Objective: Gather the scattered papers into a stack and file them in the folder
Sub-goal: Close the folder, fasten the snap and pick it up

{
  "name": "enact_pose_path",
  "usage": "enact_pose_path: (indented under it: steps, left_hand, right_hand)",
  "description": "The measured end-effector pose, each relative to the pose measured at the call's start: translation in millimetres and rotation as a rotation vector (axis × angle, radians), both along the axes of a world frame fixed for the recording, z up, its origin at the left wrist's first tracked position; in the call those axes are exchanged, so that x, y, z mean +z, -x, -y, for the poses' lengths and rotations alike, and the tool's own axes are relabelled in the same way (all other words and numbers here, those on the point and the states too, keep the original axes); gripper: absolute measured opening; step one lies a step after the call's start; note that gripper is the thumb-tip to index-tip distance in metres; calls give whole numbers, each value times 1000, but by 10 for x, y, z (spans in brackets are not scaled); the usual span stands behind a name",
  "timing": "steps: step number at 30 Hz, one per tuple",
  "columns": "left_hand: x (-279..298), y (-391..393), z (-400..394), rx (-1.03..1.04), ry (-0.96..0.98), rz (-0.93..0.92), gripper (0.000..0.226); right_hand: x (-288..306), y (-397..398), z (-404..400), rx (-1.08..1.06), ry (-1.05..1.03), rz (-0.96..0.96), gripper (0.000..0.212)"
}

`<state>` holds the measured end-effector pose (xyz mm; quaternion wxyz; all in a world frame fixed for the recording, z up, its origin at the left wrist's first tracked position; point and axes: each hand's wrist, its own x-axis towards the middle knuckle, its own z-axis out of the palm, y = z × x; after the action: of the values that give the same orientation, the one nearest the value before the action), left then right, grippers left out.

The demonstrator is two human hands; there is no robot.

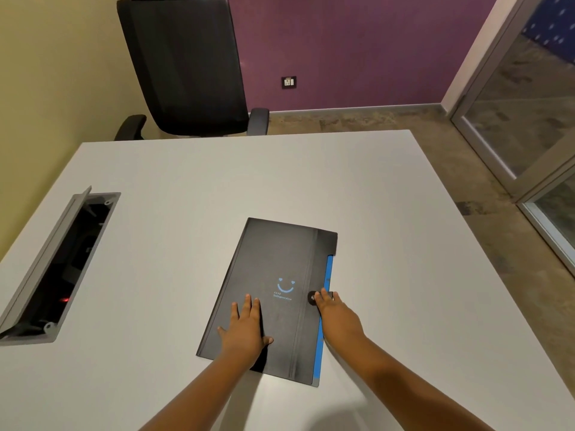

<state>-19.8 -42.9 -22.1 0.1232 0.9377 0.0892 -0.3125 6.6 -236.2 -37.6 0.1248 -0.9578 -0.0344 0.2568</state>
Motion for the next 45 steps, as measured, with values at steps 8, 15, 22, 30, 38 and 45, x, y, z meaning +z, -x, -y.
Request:
enact_pose_path:
  steps: [8, 15, 22, 30, 38, 45]
  left_hand:
    - [11, 9, 1, -4, 10, -5, 89]
    - [9, 1, 0, -21, -6, -22, 89]
    - [17, 5, -20, -35, 4, -20, 89]
    - [44, -13, -96, -71, 41, -50, 88]
    - [53, -35, -170, -130, 45, -70, 88]
    - [31, -44, -175, -154, 40, -75, 87]
  right_hand:
    - [8, 2, 19, 80, -15, 14, 73]
    - [60, 17, -135, 88, 108, -36, 77]
    - [121, -113, -73, -9, 24, 81, 43]
    - [146, -64, -97, -262, -130, 341, 34]
    - [125, 4, -131, -101, 48, 240, 37]
    - [323, -46, -195, 222, 328, 13, 68]
